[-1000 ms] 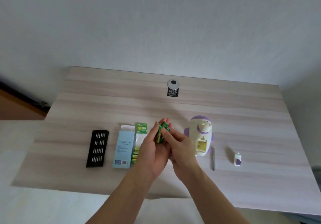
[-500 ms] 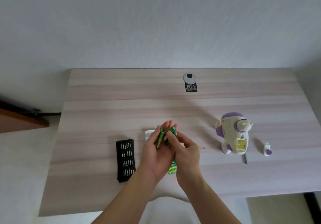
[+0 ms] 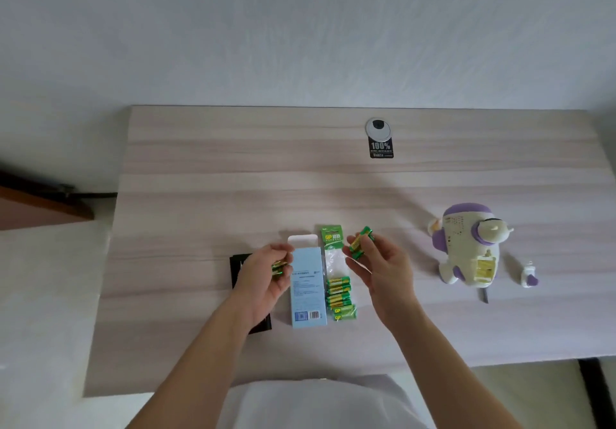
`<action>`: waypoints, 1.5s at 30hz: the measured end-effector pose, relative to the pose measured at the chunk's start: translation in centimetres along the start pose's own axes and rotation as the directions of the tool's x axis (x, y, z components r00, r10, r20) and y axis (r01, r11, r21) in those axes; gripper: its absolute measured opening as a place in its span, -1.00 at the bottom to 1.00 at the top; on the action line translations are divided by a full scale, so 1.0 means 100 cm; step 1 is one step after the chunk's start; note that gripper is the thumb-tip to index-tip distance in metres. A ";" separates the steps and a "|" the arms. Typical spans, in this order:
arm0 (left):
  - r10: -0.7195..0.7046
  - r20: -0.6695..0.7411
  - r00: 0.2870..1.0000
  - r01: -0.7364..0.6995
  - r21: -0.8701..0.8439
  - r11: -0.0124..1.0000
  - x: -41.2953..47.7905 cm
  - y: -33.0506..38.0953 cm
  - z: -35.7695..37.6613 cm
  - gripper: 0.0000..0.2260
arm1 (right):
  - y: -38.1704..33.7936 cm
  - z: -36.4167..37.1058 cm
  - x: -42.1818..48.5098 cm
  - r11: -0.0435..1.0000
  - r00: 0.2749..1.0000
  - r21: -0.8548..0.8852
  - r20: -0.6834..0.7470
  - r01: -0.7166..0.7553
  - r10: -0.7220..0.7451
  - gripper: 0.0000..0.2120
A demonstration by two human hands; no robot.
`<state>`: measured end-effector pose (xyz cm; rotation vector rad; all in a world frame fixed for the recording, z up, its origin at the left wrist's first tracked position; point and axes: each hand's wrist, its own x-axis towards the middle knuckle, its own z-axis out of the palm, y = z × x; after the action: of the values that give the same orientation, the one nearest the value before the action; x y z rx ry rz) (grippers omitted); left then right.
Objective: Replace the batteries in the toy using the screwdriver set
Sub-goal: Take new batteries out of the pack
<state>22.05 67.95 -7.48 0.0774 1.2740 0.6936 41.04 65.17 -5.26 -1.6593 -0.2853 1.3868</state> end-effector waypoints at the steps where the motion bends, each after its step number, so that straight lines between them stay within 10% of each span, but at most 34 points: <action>1: 0.056 -0.050 0.997 -0.045 0.192 0.980 0.005 -0.004 -0.004 -0.82 | 0.007 0.001 0.006 0.997 1.000 -0.083 0.006 -0.005 0.005 -0.85; 5: 0.316 -0.036 0.948 -0.164 0.795 0.584 0.018 -0.026 -0.007 -0.81 | 0.032 0.009 0.019 0.950 0.999 -0.310 0.013 -0.041 0.048 -0.84; 11: 0.412 0.007 0.911 -0.174 0.913 0.368 0.027 -0.050 -0.005 -0.84 | 0.058 0.019 0.024 0.842 0.999 -0.537 0.002 -0.042 0.050 -0.80; 24: 0.281 -0.034 0.959 -0.184 0.679 0.711 0.029 -0.045 -0.005 -0.88 | 0.066 0.016 0.021 0.953 0.993 -0.278 -0.044 -0.119 0.112 -0.82; 29: 0.244 0.049 0.969 -0.230 0.551 0.802 0.007 -0.029 -0.001 -0.87 | 0.025 -0.001 0.008 0.967 0.993 -0.234 0.084 0.100 -0.082 -0.90; 33: 0.274 0.209 0.939 -0.344 0.542 0.767 -0.026 -0.012 0.020 -0.87 | -0.038 -0.016 -0.015 0.764 0.896 -0.470 0.271 0.443 -0.353 -0.90; 39: 0.383 0.321 0.866 -0.500 0.533 0.683 -0.073 0.004 0.066 -0.90 | -0.111 -0.022 -0.040 0.034 0.563 -0.665 0.602 0.746 -0.567 -0.85; 45: 0.474 0.391 0.789 -0.614 0.493 0.616 -0.102 0.009 0.094 -0.86 | -0.146 -0.033 -0.054 -0.093 0.480 -0.634 0.665 0.767 -0.572 -0.85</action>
<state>28.84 66.41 4.58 1.1010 1.2050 0.7436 47.38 67.91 9.10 -1.6424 -2.1182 0.3951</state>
